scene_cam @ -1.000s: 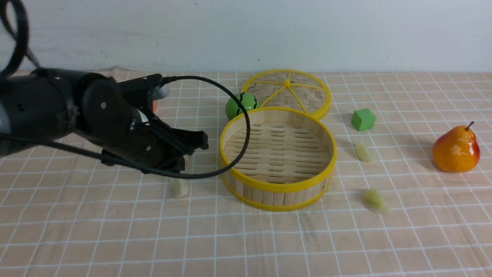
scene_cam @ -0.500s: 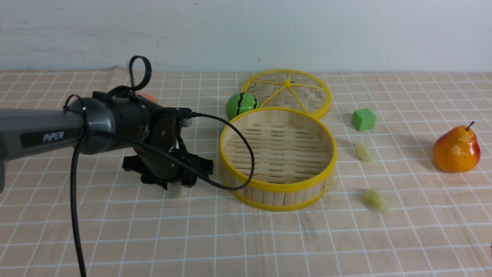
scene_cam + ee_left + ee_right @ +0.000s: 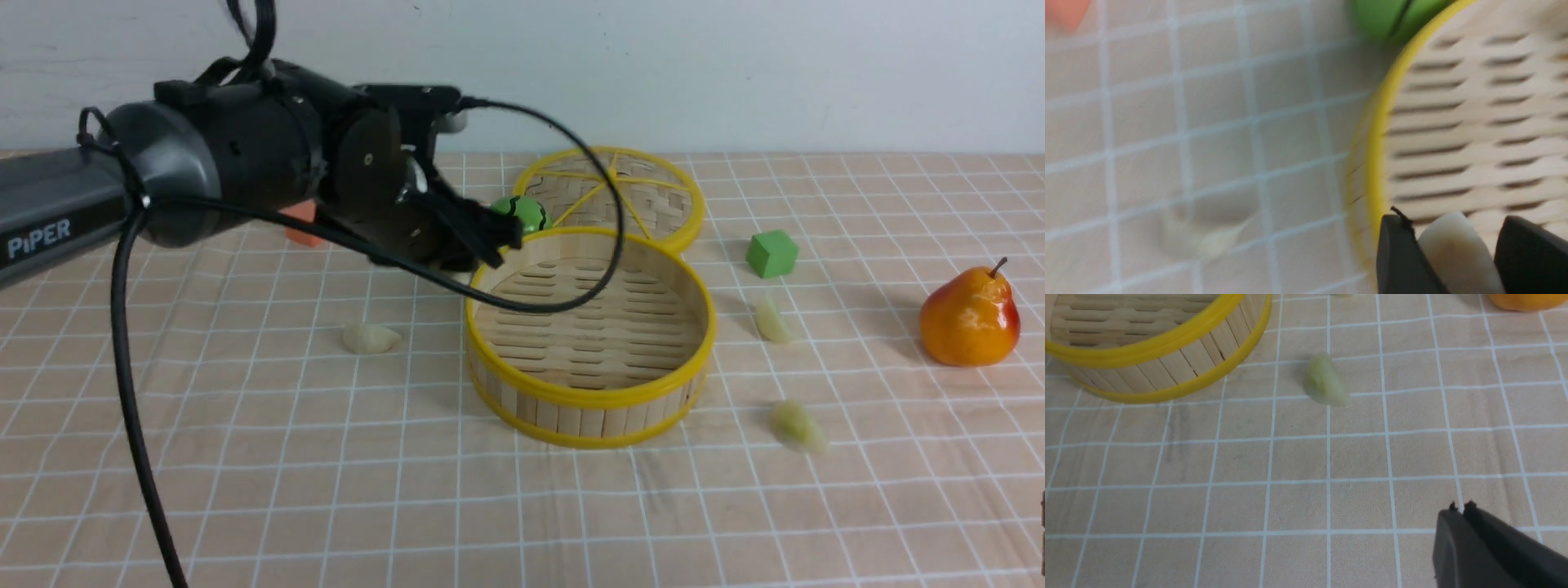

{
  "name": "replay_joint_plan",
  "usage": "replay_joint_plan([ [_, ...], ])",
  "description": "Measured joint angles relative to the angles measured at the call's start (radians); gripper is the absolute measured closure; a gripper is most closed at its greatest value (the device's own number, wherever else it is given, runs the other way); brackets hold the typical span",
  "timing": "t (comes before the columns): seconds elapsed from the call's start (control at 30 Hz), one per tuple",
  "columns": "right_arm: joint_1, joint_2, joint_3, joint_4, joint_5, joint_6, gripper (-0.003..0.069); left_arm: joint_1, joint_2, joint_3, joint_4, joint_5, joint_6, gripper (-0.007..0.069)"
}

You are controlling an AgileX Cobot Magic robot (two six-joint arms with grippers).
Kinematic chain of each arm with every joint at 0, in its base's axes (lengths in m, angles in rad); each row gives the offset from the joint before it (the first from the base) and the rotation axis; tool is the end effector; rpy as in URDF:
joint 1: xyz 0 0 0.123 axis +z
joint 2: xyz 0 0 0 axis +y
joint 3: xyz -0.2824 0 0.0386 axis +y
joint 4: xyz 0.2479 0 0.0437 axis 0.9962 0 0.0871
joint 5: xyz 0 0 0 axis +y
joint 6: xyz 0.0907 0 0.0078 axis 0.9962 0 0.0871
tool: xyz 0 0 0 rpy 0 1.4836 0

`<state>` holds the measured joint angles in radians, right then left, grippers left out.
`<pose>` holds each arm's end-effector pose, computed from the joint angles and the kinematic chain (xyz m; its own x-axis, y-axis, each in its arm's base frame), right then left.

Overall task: Put the dumplings into the steamer on the table with the brown tablecloth.
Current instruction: 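Place the dumpling into the bamboo steamer basket with the left gripper, then reach for and grasp a dumpling on the table with the left gripper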

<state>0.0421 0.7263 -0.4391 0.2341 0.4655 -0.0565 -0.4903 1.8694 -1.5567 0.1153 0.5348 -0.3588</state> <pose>0.1359 0.0152 0.2559 -0.6201 0.1260 -0.7743 -0.0300 0.9825 0.1839 0.3865 -0.2002 0.2843 -0.6968 0.0816 -0.7126 0.2625 0.9536 -0.1475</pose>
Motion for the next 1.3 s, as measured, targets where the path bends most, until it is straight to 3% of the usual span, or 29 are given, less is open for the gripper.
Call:
replay_joint_plan([
  [0.2, 0.0, 0.014, 0.0, 0.025, -0.008, 0.0, 0.0638, -0.036, 0.174, -0.12, 0.001, -0.155, 0.02, 0.033],
  [0.4, 0.0, 0.014, 0.0, 0.041, -0.01, 0.0, 0.0636, -0.036, 0.358, -0.237, 0.07, -0.126, 0.02, 0.03],
  [0.53, 0.0, 0.014, 0.0, 0.043, -0.011, 0.0, 0.0628, -0.036, 0.381, -0.332, 0.119, 0.007, 0.02, 0.0151],
  [0.63, 0.0, 0.014, 0.0, 0.043, -0.011, 0.0, 0.0624, -0.035, 0.339, -0.397, 0.161, 0.166, 0.001, 0.0098],
  [0.9, 0.0, 0.014, 0.0, 0.043, -0.011, 0.0, 0.0617, 0.077, 0.28, -0.422, 0.153, 0.388, -0.115, 0.0088],
  [1.13, 0.0, 0.014, 0.0, 0.049, -0.012, 0.0, 0.0617, 0.184, 0.367, -0.365, -0.008, 0.407, -0.177, 0.0088],
  [1.3, 0.0, 0.014, 0.0, 0.049, -0.012, 0.0, 0.0617, 0.186, 0.4, -0.365, 0.004, 0.412, -0.231, 0.0091],
])
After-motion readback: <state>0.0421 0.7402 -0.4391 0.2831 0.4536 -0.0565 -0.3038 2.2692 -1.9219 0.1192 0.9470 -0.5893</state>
